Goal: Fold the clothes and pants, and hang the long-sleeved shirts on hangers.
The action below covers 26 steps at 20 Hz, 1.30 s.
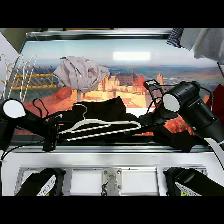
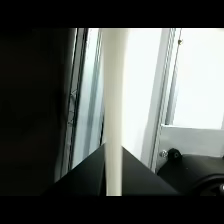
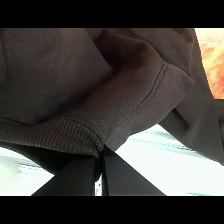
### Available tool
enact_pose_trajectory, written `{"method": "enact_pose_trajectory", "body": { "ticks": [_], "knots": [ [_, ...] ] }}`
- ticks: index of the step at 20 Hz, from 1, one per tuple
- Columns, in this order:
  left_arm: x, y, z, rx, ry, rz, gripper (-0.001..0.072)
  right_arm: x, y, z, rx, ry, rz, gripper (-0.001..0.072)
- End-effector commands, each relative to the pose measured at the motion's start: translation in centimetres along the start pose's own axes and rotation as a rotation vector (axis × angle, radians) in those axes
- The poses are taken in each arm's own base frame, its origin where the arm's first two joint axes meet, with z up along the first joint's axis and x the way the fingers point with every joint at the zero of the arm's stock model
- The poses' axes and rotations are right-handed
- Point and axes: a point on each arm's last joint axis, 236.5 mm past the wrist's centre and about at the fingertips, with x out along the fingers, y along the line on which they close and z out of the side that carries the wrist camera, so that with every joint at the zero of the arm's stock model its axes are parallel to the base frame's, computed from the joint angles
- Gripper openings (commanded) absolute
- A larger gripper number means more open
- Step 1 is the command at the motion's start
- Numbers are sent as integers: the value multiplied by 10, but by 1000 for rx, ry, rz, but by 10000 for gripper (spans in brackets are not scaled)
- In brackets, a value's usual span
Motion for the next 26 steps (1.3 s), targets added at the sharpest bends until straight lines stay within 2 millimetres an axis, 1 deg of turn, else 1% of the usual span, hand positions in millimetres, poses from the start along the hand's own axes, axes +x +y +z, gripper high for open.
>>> {"method": "enact_pose_trajectory", "body": {
  "ticks": [1,2,4,6,8,16,19,21,23,26],
  "knots": [
    [23,1,8,9,-2,-70,19,0,0,0,-1,1,0,25],
    [28,6,11,2,2,-69,19,0,0,0,-1,1,0,25],
    [37,23,18,-47,-14,-30,19,0,0,0,-1,1,0,25],
    [41,32,26,-63,-48,-22,19,0,0,0,-1,1,1,25],
    [44,34,31,-74,-70,-37,19,0,0,0,-1,1,1,25],
    [55,35,27,-94,-52,-89,19,0,0,0,-1,2,0,25],
    [63,34,30,-78,-40,-104,19,0,4,-2,-2,9,14,25],
    [72,35,37,-50,-31,-104,19,-2,5,0,-38,0,19,25],
    [79,41,45,-35,-40,-82,19,-9,6,2,-47,-13,24,25],
    [80,46,69,-61,-143,-76,19,-23,9,12,-46,-59,39,24]
  ]
}}
